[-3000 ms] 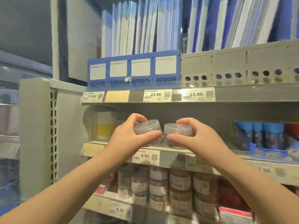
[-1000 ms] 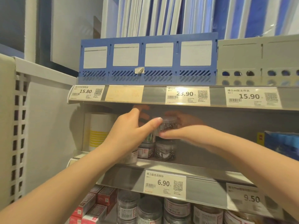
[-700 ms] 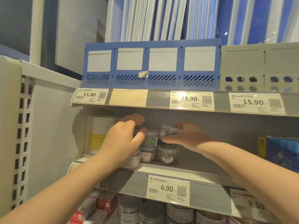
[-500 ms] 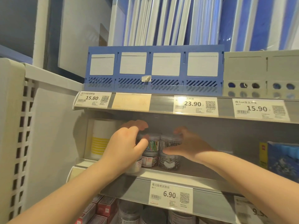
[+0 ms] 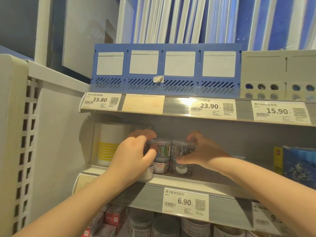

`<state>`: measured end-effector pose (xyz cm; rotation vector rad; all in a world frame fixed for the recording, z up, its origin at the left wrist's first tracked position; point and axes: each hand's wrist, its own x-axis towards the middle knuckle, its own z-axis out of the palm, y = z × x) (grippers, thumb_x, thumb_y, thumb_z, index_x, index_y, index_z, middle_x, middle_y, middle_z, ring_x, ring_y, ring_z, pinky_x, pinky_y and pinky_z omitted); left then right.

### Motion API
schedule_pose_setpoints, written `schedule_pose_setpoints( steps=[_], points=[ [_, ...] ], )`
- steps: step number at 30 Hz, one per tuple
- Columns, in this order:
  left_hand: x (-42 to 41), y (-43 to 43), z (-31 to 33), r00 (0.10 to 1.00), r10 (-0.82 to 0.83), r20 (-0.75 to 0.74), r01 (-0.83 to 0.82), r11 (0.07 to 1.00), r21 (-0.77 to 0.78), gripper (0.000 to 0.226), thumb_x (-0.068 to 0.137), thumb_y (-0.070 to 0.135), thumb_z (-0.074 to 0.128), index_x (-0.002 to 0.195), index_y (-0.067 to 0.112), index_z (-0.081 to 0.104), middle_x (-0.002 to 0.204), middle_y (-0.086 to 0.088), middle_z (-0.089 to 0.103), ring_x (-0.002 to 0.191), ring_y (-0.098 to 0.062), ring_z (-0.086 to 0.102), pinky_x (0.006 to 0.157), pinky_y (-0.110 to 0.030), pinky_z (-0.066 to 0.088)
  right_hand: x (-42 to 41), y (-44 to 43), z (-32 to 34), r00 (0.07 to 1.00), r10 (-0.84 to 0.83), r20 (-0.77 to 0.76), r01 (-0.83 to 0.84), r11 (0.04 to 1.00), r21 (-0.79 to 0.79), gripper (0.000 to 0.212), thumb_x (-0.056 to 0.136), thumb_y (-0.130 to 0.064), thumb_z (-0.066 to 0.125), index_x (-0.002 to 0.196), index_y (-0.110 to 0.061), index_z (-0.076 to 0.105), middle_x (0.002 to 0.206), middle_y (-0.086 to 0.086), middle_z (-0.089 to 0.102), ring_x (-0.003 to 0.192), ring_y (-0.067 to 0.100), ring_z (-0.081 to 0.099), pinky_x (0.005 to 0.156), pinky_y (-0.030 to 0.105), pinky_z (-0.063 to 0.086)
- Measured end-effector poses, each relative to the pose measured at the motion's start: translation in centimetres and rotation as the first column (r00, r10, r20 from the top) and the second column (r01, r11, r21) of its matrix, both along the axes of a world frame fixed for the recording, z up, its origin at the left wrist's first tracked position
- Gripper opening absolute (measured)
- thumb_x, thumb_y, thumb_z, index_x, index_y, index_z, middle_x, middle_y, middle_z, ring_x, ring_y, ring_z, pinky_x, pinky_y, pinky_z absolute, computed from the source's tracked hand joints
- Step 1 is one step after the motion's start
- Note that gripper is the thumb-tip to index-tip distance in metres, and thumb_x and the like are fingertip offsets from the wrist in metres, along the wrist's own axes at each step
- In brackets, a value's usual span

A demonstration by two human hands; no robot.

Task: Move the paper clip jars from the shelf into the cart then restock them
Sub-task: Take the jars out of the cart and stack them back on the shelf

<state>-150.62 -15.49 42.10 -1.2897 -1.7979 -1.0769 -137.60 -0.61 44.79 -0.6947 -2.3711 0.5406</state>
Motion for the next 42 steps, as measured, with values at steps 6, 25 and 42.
schedule_pose_setpoints(
  steps=[6,25,42],
  points=[
    [-0.1,0.0,0.1,1.0,0.011,0.005,-0.01,1.0,-0.021,0.023,0.087,0.019,0.055,0.07,0.018,0.04,0.06,0.009,0.034,0.069,-0.023,0.041,0.059,-0.029,0.017,-0.1,0.1,-0.1,1.0,0.004,0.003,-0.004,1.0,0.004,0.061,0.068,-0.04,0.08,0.114,-0.03,0.041,0.102,-0.011,0.044,0.097,0.013,0.048,0.067,0.024,0.037],
    [2.9,-0.8,0.7,0.995,-0.055,-0.078,0.051,0.997,-0.051,0.028,0.089,0.026,0.052,0.117,0.022,0.053,0.107,0.007,0.055,0.103,-0.013,0.05,0.084,-0.024,0.037,4.3,-0.8,3.2,0.991,0.115,0.065,-0.122,0.987,0.107,0.04,0.078,-0.05,0.067,0.11,-0.031,0.051,0.112,-0.01,0.055,0.096,0.008,0.054,0.083,0.02,0.041],
    [20.3,-5.0,-3.8,0.913,-0.382,-0.143,0.345,0.91,-0.228,0.05,0.079,0.049,0.031,0.116,0.025,0.054,0.111,0.012,0.055,0.105,-0.004,0.045,0.086,-0.015,0.03,23.7,-12.2,-4.1,0.997,0.002,-0.075,0.026,0.931,0.363,0.014,0.089,-0.03,0.055,0.075,-0.033,0.055,0.075,-0.014,0.062,0.075,0.002,0.056,0.067,0.019,0.043]
  ],
)
